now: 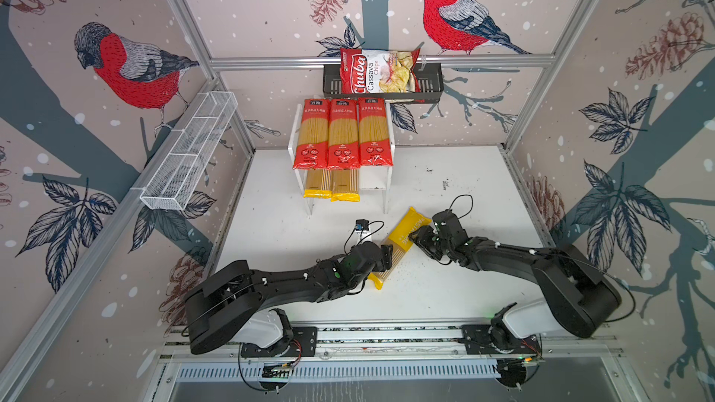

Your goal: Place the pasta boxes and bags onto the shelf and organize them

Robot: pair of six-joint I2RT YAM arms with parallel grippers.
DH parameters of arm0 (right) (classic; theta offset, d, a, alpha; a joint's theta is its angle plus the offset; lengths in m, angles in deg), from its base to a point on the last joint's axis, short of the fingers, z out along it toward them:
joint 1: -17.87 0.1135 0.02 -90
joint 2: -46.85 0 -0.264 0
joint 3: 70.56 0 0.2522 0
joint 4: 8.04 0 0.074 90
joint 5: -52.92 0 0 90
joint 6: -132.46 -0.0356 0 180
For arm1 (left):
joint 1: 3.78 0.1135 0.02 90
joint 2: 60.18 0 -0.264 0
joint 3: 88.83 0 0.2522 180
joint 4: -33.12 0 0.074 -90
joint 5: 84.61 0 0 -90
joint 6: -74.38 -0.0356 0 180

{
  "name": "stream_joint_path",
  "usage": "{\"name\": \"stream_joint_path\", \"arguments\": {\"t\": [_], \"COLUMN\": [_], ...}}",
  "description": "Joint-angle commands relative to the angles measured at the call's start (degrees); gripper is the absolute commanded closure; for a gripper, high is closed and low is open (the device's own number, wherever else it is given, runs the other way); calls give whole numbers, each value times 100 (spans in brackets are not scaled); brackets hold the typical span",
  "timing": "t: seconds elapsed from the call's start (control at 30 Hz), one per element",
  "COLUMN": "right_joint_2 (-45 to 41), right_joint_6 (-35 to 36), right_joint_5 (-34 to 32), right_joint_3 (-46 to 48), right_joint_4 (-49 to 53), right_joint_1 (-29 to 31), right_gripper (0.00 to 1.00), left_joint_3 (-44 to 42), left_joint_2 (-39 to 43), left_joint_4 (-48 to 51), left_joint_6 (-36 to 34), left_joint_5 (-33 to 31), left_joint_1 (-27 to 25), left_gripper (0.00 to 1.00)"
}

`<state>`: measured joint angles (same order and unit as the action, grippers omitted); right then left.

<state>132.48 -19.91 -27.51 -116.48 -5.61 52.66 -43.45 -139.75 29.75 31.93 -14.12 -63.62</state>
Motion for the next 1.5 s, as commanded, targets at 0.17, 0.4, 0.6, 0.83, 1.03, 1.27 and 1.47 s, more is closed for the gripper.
{"name": "stream_joint_path", "arguments": {"t": [0.17, 0.4, 0.6, 0.83, 1.03, 1.27, 1.47], "right_joint_2": [831, 594, 434, 709, 1192, 1173, 909], "right_joint_6": [494, 611, 627, 542, 363, 177, 146], "right_joint_5": [268, 266, 615, 757, 816, 1305, 1329], "right_joint_3": [-775, -690, -339, -226, -440, -123, 181], "right_joint_4": [-352, -311, -293, -623, -990, -2252, -2539], "right_joint_1": [119, 147, 75, 82, 139, 187, 152], "right_gripper": [61, 51, 48, 48, 51, 73, 88], "left_joint_3": [112, 312, 4, -366, -371, -365, -398], "left_joint_2": [-507, -719, -400, -454, -736, -949, -582], "left_joint_4": [-257, -86, -259, -839, -1108, -1537, -1393], "left_joint_6": [-405, -321, -315, -36, 173, 261, 230], "left_joint_5": [204, 451, 769, 1209, 1515, 1981, 2015], "left_joint_1": [141, 147, 434, 674, 730, 753, 807], "left_gripper": [27, 30, 35, 39, 47, 56, 55]}}
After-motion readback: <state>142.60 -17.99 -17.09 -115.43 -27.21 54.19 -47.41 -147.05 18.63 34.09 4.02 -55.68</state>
